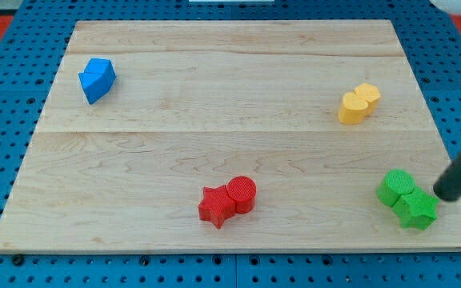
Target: Push the green star into the red circle
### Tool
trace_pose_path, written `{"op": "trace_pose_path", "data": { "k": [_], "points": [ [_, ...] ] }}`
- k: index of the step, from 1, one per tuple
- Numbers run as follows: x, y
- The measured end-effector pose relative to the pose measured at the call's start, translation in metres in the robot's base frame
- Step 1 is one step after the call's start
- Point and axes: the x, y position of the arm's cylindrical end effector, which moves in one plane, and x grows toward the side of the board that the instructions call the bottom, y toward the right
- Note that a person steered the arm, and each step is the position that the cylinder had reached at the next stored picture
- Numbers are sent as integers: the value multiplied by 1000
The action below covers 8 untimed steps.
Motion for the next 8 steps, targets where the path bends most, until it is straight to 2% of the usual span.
{"op": "trace_pose_path", "data": {
  "k": [1,2,4,5,6,7,8],
  "points": [
    [22,-24],
    [23,-62],
    [25,-83],
    [25,-140],
    [25,-152],
    [25,-119],
    [14,-125]
  ]
}}
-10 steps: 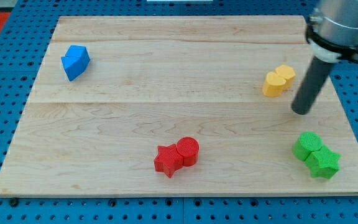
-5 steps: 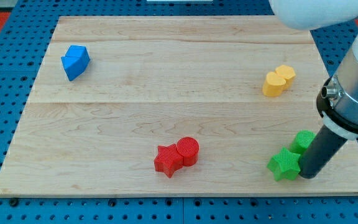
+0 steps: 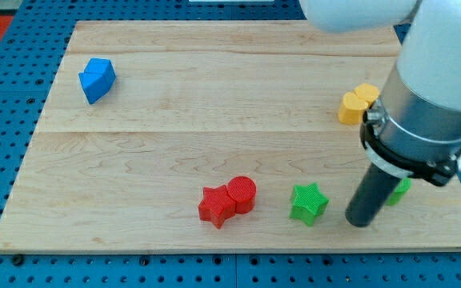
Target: Push the green star into the red circle
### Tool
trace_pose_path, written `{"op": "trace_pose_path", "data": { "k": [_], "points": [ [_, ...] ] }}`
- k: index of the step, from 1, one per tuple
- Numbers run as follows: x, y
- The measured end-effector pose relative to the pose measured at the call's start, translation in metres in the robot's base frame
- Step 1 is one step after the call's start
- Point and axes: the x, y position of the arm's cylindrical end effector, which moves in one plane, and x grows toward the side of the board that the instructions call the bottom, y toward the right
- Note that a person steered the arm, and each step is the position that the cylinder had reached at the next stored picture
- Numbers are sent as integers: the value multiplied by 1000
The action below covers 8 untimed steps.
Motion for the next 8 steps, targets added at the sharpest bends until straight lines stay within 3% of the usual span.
{"op": "trace_pose_path", "data": {
  "k": [2,6,8],
  "points": [
    [-20,-75],
    [-38,-121],
    [-54,-87]
  ]
}}
